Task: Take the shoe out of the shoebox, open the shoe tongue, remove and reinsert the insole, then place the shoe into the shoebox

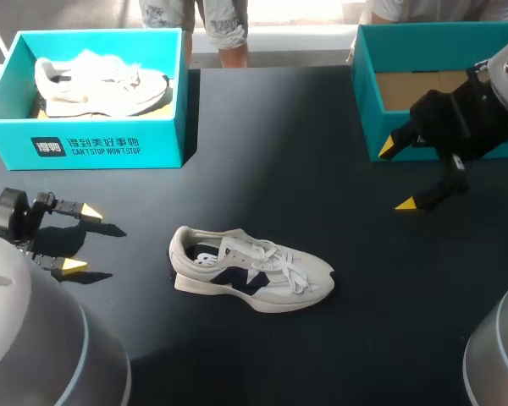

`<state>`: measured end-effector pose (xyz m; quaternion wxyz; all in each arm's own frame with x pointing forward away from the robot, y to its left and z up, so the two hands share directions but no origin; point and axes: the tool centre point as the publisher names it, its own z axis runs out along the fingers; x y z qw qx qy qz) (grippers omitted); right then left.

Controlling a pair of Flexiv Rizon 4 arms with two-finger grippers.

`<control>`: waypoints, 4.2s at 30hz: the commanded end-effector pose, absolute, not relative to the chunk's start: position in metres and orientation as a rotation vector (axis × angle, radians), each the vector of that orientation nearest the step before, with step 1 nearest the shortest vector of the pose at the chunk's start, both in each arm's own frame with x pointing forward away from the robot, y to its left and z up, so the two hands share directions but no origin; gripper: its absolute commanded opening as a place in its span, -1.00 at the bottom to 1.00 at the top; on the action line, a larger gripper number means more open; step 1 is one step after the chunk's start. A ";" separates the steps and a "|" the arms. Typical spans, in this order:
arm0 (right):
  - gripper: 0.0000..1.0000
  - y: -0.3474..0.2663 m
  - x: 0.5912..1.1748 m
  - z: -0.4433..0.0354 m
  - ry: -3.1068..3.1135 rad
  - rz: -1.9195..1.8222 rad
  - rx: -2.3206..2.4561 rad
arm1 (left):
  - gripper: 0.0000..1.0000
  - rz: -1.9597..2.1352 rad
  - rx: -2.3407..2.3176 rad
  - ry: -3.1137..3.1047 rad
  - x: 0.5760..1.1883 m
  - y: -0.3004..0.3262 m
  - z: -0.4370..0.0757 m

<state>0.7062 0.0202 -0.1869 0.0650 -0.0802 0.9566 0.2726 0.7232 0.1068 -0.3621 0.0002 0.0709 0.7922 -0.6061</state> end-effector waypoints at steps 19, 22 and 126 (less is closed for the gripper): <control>1.00 0.021 0.707 -0.188 2.890 0.821 -0.243 | 1.00 -1.959 -0.096 2.392 0.696 0.117 -0.388; 1.00 0.021 0.707 -0.188 2.890 0.821 -0.243 | 1.00 -1.959 -0.096 2.392 0.696 0.117 -0.388; 1.00 0.021 0.707 -0.188 2.890 0.821 -0.243 | -1.00 -1.965 -0.043 2.469 0.711 -0.049 -0.397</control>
